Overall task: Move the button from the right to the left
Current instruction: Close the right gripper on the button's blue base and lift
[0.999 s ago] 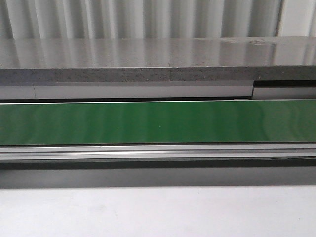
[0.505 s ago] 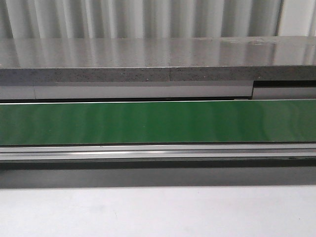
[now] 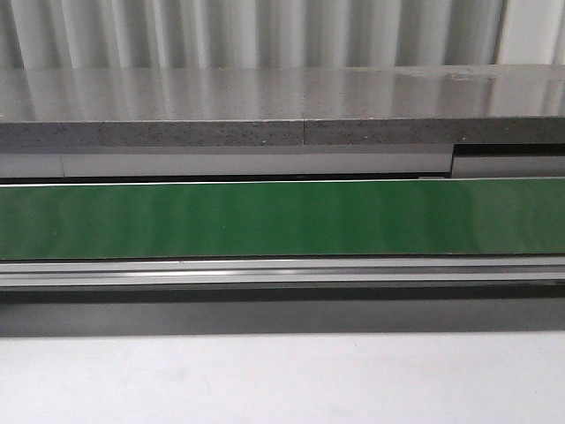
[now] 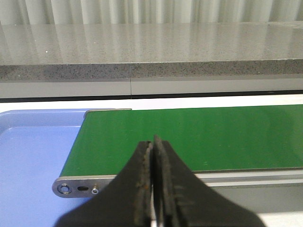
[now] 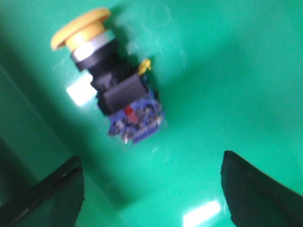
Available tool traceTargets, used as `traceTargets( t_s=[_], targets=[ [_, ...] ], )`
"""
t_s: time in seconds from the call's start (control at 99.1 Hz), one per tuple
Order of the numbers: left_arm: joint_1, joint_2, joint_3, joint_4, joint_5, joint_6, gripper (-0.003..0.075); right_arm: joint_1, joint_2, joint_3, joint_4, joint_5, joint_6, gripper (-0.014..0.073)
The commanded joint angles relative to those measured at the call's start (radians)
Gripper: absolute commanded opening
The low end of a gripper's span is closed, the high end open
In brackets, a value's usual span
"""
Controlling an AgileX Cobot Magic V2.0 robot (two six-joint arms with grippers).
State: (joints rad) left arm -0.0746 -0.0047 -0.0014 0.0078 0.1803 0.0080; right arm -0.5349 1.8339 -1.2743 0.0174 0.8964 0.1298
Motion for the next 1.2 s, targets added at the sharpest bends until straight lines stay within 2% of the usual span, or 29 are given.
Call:
traceTargets(
  t_s=[0.0, 0.262, 0.343, 0.434, 0.454, 0.555, 0.565, 0.616, 0.666, 1.03, 1.191],
  targets=[
    [0.002, -0.035, 0.025, -0.001, -0.084, -0.008, -0.002, -0.006, -0.001, -0.061, -0.005, -0.025, -0.027, 0.0591],
    [0.002, -0.035, 0.025, -0.001, -0.084, -0.008, -0.002, -0.006, 0.121, -0.155, 0.01, -0.023, -0.139, 0.0588],
    [0.002, -0.035, 0.025, -0.001, -0.084, -0.008, -0.002, -0.006, 0.145, -0.172, 0.017, -0.018, -0.195, 0.0535],
    [0.002, -0.035, 0.025, -0.001, -0.084, -0.008, -0.002, -0.006, 0.162, -0.174, 0.037, -0.016, -0.257, 0.0388],
    [0.002, -0.035, 0.025, -0.001, -0.084, -0.008, -0.002, -0.006, 0.162, -0.174, 0.043, -0.019, -0.266, 0.0325],
    [0.002, -0.035, 0.025, -0.001, -0.084, -0.008, -0.002, -0.006, 0.16, -0.174, 0.06, -0.035, -0.271, 0.0114],
    [0.002, -0.035, 0.025, -0.001, -0.084, -0.008, -0.002, -0.006, 0.159, -0.174, 0.06, -0.039, -0.272, 0.0072],
    [0.002, -0.035, 0.025, -0.001, -0.084, -0.008, -0.002, -0.006, 0.158, -0.174, 0.06, -0.042, -0.272, -0.0002],
    [0.002, -0.035, 0.025, -0.001, -0.084, -0.008, -0.002, -0.006, 0.154, -0.174, 0.06, -0.042, -0.272, -0.0041],
    [0.002, -0.035, 0.025, -0.001, -0.084, -0.008, -0.002, -0.001, -0.009, -0.174, 0.083, -0.036, -0.272, -0.0046],
    [0.002, -0.035, 0.025, -0.001, -0.084, -0.008, -0.002, 0.052, -0.131, -0.174, 0.107, -0.007, -0.272, -0.0046]
  ],
)
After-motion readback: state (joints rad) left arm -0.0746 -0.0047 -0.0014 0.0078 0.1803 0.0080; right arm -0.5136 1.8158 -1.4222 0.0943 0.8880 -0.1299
